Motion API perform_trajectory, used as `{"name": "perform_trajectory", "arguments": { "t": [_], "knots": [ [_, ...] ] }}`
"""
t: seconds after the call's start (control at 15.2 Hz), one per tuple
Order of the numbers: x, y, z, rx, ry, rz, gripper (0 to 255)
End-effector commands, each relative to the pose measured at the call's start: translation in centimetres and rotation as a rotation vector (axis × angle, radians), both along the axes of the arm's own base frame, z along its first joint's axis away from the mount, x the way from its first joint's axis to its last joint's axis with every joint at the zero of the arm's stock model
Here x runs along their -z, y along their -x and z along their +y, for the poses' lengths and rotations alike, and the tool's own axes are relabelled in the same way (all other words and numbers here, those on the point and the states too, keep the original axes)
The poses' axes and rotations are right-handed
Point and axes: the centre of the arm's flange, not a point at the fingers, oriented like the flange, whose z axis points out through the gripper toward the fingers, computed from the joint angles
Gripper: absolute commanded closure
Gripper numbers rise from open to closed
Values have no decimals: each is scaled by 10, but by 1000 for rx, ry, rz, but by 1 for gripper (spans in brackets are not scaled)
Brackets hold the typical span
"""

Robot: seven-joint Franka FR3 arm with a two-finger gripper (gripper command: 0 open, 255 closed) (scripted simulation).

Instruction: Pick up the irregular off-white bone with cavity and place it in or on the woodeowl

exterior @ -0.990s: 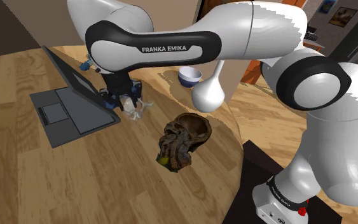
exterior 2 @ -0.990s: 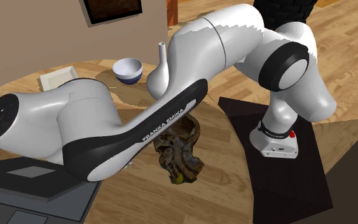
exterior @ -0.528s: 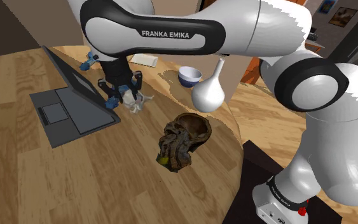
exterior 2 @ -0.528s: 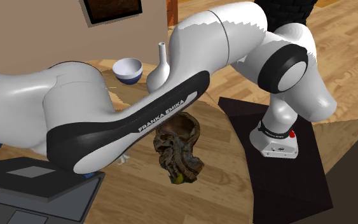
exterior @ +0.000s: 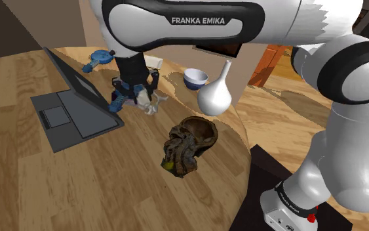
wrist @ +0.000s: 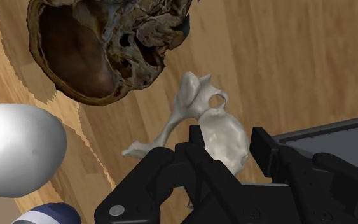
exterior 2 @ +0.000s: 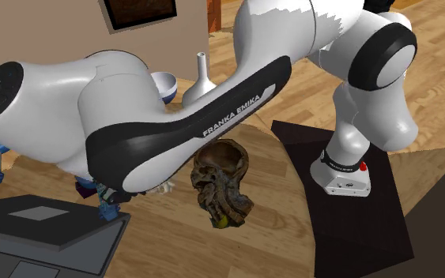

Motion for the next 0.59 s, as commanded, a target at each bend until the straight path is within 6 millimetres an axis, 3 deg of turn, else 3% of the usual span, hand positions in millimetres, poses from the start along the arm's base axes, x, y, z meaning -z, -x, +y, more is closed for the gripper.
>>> {"name": "perform_trajectory", "arguments": {
  "t": [0.0, 0.53],
  "knots": [
    [-4, 21, -18, 0, 0, 0, 255],
    [-15, 103, -83, 0, 0, 0, 255]
  ]
}}
